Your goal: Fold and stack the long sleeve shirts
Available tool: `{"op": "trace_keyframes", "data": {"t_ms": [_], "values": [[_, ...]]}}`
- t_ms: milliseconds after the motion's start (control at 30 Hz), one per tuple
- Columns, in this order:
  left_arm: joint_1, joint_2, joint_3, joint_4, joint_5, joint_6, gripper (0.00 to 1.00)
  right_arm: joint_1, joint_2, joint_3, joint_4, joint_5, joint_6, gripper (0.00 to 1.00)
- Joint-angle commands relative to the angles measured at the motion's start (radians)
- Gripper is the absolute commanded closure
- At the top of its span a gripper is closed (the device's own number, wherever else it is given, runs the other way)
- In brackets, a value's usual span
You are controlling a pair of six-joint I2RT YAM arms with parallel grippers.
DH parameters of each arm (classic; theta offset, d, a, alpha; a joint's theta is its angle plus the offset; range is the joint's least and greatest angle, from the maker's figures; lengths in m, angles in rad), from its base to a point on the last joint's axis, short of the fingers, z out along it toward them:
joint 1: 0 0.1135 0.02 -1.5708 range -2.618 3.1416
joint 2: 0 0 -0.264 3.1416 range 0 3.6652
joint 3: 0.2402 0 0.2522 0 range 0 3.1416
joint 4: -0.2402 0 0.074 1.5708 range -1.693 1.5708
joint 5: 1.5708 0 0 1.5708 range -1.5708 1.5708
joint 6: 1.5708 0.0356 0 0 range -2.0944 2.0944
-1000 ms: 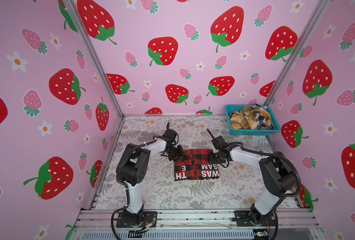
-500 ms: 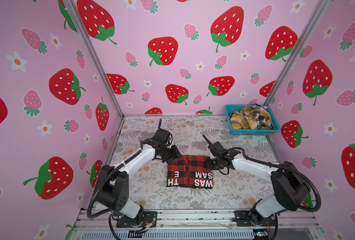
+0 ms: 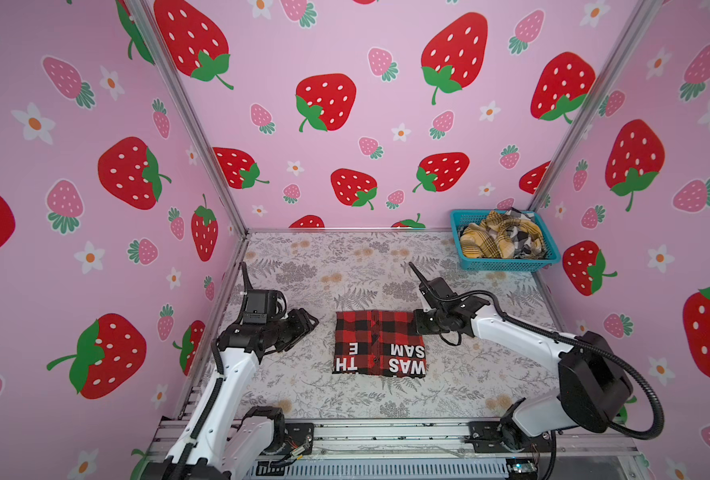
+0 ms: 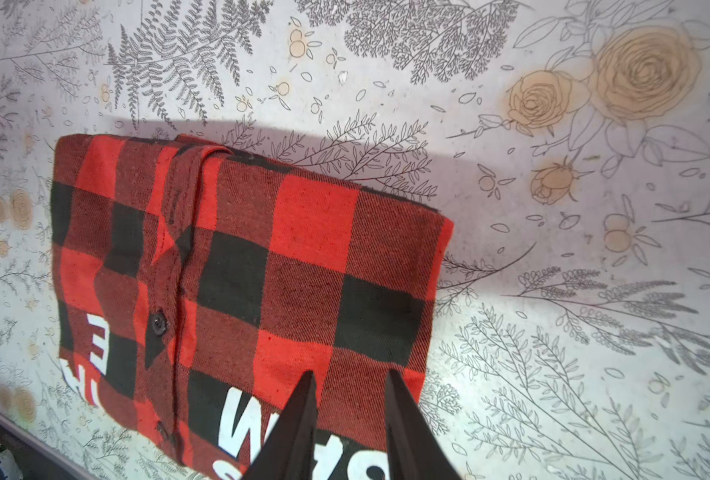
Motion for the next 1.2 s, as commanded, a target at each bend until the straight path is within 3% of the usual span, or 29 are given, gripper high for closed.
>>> {"op": "trace_keyframes", "data": {"t_ms": [0, 167, 400, 867, 1067, 1167], "values": [[0.025, 0.027, -0.037, -0.012, 0.177, -0.003, 0.32, 0.007, 0.000, 0.013, -0.018, -0.028, 0.006, 0.69], [0.025, 0.024, -0.125, 0.082, 0.128, -0.113, 0.21, 0.016, 0.024, 0.012, 0.010, -0.058, 0.011, 0.70], [0.013, 0.098, -0.245, 0.250, 0.178, -0.200, 0.18, 0.013, 0.113, 0.011, 0.031, -0.034, 0.016, 0.72], [-0.070, 0.393, -0.224, 0.508, 0.169, -0.214, 0.10, -0.092, 0.370, 0.162, -0.009, -0.011, -0.044, 0.75], [-0.136, 0.539, -0.238, 0.715, 0.219, -0.298, 0.09, -0.104, 0.413, 0.172, -0.006, -0.025, -0.053, 0.76], [-0.177, 0.577, -0.214, 0.734, 0.220, -0.301, 0.07, -0.107, 0.417, 0.167, -0.001, -0.032, -0.049, 0.76]]}}
